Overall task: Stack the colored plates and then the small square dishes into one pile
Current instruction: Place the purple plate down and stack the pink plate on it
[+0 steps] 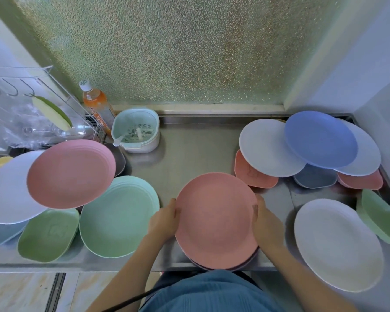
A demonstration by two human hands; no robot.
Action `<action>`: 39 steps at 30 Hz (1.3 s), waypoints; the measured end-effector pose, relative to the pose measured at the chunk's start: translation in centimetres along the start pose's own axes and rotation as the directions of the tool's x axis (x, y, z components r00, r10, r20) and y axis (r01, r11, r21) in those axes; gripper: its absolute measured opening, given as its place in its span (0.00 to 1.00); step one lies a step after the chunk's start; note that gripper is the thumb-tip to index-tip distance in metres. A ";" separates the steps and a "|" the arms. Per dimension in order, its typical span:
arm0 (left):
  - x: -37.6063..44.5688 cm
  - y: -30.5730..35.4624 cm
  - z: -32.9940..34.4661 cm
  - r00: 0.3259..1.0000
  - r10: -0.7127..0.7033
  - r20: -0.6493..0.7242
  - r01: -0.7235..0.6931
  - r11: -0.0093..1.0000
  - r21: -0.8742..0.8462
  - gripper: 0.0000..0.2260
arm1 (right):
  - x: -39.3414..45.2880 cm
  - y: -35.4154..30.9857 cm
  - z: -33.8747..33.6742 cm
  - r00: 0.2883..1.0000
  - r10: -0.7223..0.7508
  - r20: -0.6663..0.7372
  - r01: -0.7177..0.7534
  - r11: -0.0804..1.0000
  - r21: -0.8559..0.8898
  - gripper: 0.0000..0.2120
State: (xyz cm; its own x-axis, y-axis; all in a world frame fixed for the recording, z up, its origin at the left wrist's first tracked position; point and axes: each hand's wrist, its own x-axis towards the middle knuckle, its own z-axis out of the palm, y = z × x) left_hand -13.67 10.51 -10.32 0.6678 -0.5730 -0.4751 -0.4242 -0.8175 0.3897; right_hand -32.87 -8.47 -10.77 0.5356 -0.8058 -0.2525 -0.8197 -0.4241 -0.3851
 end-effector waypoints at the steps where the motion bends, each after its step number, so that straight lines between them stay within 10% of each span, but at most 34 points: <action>1: 0.0 0.0 0.1 1.000 0.003 0.015 -0.003 1.000 0.018 0.09 | -0.1 0.4 0.1 0.999 0.020 0.033 -0.019 0.998 -0.052 0.16; 12: -0.2 1.4 0.6 0.990 -0.038 0.134 0.023 0.994 0.110 0.15 | -1.2 1.4 0.6 0.988 0.069 0.138 -0.060 0.996 -0.067 0.19; 20: 1.0 0.9 -2.3 0.971 -0.206 -0.119 0.217 0.972 0.091 0.15 | 1.0 -2.4 1.0 0.985 -0.072 0.157 0.052 0.991 0.126 0.23; 34: 4.0 0.3 -5.4 0.957 -0.266 -0.113 0.204 0.899 -0.388 0.17 | 3.6 -3.6 1.3 0.975 -0.184 0.128 0.163 0.974 0.158 0.26; 39: 4.6 0.8 -4.7 0.943 -0.307 -0.130 0.253 0.913 -0.321 0.13 | 5.7 -2.7 -1.7 0.980 -0.150 -0.134 0.159 0.985 0.062 0.17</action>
State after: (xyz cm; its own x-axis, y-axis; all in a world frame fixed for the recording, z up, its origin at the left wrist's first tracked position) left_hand -8.08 7.47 -8.45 0.8391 -0.2816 -0.4655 -0.0219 -0.8724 0.4883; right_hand -27.95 -12.58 -9.67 0.6203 -0.7812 -0.0707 -0.7097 -0.5205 -0.4748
